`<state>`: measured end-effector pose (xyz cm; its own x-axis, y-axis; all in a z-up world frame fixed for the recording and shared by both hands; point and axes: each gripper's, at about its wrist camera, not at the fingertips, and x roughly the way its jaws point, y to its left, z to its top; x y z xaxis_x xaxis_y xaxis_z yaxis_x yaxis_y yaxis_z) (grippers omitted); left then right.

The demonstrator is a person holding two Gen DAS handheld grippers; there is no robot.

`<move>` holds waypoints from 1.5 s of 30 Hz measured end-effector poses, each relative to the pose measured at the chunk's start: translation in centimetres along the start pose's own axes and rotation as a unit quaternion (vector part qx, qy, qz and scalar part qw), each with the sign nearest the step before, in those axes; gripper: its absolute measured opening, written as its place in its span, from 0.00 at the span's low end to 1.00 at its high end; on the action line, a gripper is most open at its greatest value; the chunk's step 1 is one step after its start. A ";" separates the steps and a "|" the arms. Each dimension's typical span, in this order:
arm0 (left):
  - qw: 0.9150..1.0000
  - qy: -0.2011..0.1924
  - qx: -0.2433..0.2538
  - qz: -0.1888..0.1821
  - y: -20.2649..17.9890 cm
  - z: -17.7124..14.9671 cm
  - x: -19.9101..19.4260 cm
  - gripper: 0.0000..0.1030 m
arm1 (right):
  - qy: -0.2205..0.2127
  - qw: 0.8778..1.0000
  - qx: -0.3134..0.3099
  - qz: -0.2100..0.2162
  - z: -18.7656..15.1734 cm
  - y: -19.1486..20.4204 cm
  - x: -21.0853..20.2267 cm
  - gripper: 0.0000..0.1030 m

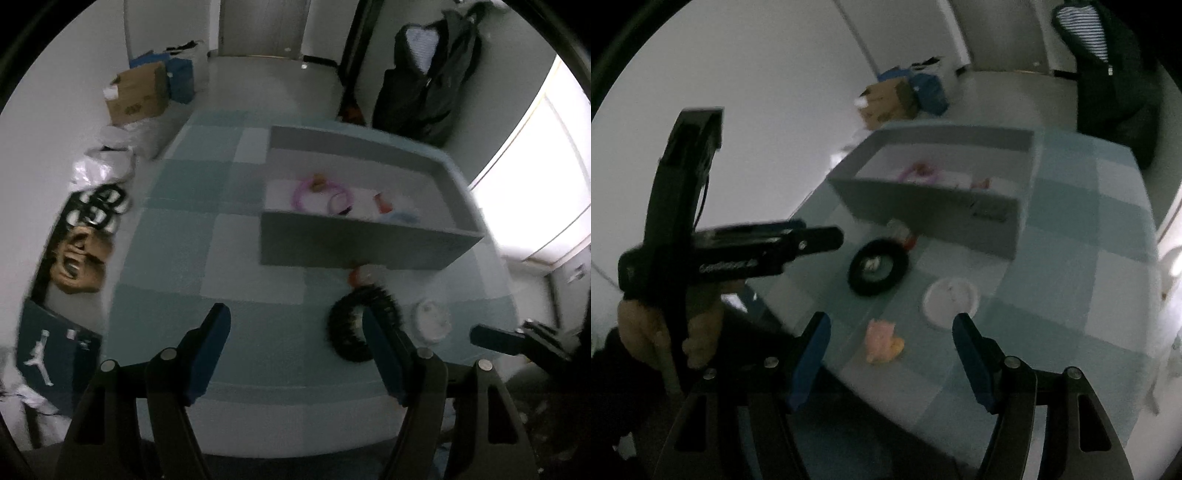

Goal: Organize jewelry
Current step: 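Grasp the pink pig figurine with the right tool and lift it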

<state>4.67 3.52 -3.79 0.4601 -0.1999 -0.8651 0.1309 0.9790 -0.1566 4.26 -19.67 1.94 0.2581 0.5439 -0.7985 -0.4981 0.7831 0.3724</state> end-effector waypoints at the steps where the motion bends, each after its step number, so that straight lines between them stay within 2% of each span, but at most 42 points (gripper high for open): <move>1: 1.000 0.002 0.000 -0.004 -0.1 -0.2 0.0 0.68 | 0.005 1.000 -0.005 0.002 -0.2 0.3 0.2 0.63; 9: 1.000 0.011 -0.019 -0.011 0.7 0.0 0.2 0.68 | 0.030 0.999 -0.041 -0.004 -0.8 2.0 1.7 0.53; 11: 0.999 0.014 -0.028 -0.016 0.8 0.2 0.3 0.68 | 0.034 0.998 -0.056 -0.011 -0.8 2.5 1.9 0.47; 13: 0.999 0.019 -0.032 -0.023 0.6 0.6 0.7 0.68 | 0.034 0.996 -0.078 -0.034 -1.0 3.1 2.1 0.37; 16: 0.998 0.025 -0.034 -0.042 0.1 1.1 1.1 0.68 | 0.037 0.994 -0.087 -0.049 -1.0 3.4 2.6 0.28; 19: 0.998 0.021 -0.021 -0.049 -0.6 1.4 1.0 0.68 | 0.037 0.994 -0.092 -0.049 -0.9 3.4 2.7 0.19; 26: 0.998 0.026 0.002 -0.058 -1.7 1.4 1.4 0.68 | 0.040 0.994 -0.091 -0.039 -0.9 3.0 2.4 0.18; 31: 0.998 0.022 0.019 -0.046 -2.2 1.7 1.7 0.68 | 0.029 0.996 -0.078 -0.027 -0.3 2.2 1.5 0.18; 38: 0.997 0.039 0.020 -0.063 -3.0 2.2 2.7 0.67 | 0.022 0.998 -0.056 -0.020 -0.3 0.6 0.6 0.18; 45: 0.996 0.064 0.021 -0.061 -3.5 2.5 3.8 0.53 | 0.006 1.000 -0.027 -0.010 0.2 -0.7 -1.0 0.18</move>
<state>8.20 -0.77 -5.31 0.3228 -0.3076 -0.8951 0.2161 0.9447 -0.2468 4.50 -20.70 2.57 0.2580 0.5251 -0.8110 -0.5367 0.7759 0.3316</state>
